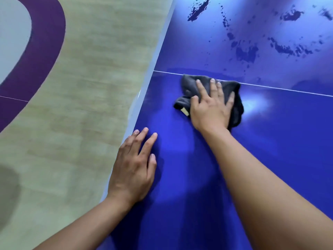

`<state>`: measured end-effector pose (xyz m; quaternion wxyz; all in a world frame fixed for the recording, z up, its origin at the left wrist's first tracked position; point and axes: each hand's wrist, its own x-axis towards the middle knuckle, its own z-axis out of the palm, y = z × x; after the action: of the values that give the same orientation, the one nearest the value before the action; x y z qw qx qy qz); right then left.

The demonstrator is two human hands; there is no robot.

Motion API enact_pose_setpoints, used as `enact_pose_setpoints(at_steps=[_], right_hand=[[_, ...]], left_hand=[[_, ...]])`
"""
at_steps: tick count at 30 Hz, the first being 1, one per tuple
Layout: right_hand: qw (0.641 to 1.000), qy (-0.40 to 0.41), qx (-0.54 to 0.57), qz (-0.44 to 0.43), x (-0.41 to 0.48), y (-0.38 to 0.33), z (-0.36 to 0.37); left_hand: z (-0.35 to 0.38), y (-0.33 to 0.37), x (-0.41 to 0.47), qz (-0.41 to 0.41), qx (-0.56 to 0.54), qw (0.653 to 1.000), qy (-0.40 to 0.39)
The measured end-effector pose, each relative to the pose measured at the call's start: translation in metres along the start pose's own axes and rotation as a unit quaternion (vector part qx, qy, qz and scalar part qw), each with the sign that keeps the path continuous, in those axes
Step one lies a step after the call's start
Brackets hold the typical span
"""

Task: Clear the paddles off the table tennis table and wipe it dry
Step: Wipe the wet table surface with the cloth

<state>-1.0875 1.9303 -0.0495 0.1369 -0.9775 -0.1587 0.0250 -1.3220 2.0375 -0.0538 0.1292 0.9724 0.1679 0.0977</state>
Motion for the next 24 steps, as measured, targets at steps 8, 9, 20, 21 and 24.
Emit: enact_pose_setpoints(at_steps=[8,9,20,21,24], right_hand=[[0.985,0.031,-0.014,0.168,-0.011,0.102,-0.027],[0.988,0.026,-0.018,0.151,-0.01,0.092,-0.024],[0.982,-0.065,-0.002,-0.176,0.018,-0.121,0.033],[0.981,-0.071,0.006,-0.18,0.017,-0.121,0.033],[0.985,-0.06,0.028,-0.159,0.008,-0.088,0.021]], left_hand=[[0.0,0.002,0.001,-0.004,-0.005,1.0,0.014],[0.001,0.002,0.001,-0.005,-0.006,1.0,0.015],[0.002,-0.003,0.002,-0.001,-0.021,1.0,0.018],[0.002,-0.004,0.0,-0.003,-0.023,1.0,0.013],[-0.001,-0.003,0.001,-0.002,-0.017,1.0,0.001]])
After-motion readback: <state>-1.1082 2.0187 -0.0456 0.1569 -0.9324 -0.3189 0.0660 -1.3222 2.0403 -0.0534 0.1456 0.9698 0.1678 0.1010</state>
